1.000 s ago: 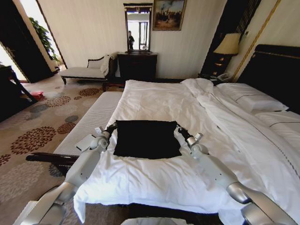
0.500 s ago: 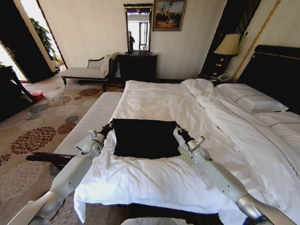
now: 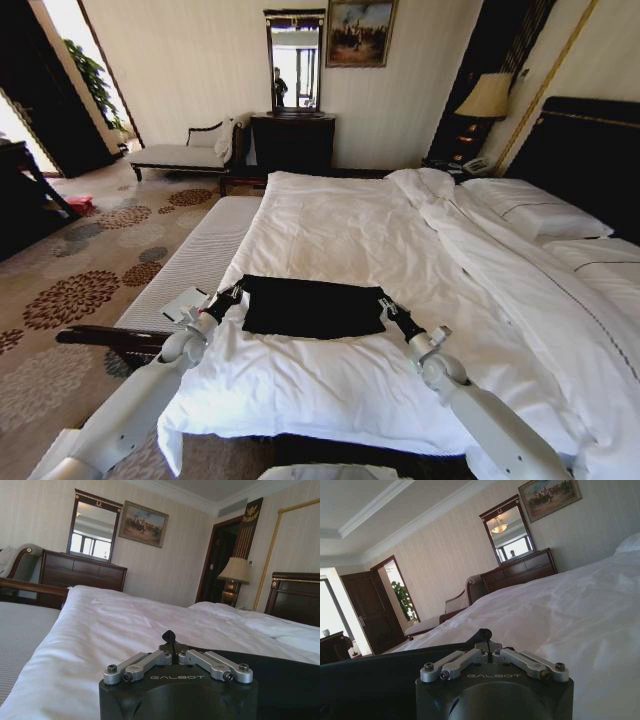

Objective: Fold the clothes on the bed.

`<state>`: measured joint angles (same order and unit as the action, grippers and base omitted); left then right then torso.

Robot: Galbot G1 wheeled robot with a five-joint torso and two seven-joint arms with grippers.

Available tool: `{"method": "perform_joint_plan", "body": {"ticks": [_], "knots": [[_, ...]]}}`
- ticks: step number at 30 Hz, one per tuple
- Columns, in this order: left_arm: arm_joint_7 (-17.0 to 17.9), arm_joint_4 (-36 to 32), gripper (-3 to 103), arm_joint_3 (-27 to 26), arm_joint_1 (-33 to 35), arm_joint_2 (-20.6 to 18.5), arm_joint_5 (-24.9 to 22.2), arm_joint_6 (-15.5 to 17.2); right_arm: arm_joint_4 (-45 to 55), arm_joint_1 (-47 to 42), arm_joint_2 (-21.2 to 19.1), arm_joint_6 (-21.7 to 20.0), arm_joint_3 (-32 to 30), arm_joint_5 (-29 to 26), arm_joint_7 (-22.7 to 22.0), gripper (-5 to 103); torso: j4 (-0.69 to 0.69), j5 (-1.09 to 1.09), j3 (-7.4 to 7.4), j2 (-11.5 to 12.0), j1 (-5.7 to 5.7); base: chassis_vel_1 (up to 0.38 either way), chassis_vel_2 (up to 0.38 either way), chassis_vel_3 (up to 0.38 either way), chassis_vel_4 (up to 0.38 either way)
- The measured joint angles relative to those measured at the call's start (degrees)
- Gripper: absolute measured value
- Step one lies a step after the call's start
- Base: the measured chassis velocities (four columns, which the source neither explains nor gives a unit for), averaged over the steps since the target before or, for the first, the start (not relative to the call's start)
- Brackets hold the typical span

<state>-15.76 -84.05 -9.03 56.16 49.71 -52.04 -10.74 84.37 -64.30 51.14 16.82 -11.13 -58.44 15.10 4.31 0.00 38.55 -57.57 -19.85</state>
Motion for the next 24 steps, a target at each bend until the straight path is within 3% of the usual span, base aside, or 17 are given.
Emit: {"method": "perform_joint_plan", "body": {"ticks": [13,24], "knots": [[-2.1,-1.4,1,-0.8,4.4,-0.7,3.2,-0.1,2.7,-6.9,0.1,0.7,-1.8,2.7,0.7,0,0.0,0.01,0.0,0.0,-0.01,0.0,0.0,0.0,0.0],[-3.6,-1.3,1,-1.9,4.8,-2.1,3.2,-0.5,6.4,-12.1,0.9,1.5,-2.8,4.4,0.6,0,0.02,0.01,0.01,0.0,-0.01,0.0,0.0,0.0,0.0]]}}
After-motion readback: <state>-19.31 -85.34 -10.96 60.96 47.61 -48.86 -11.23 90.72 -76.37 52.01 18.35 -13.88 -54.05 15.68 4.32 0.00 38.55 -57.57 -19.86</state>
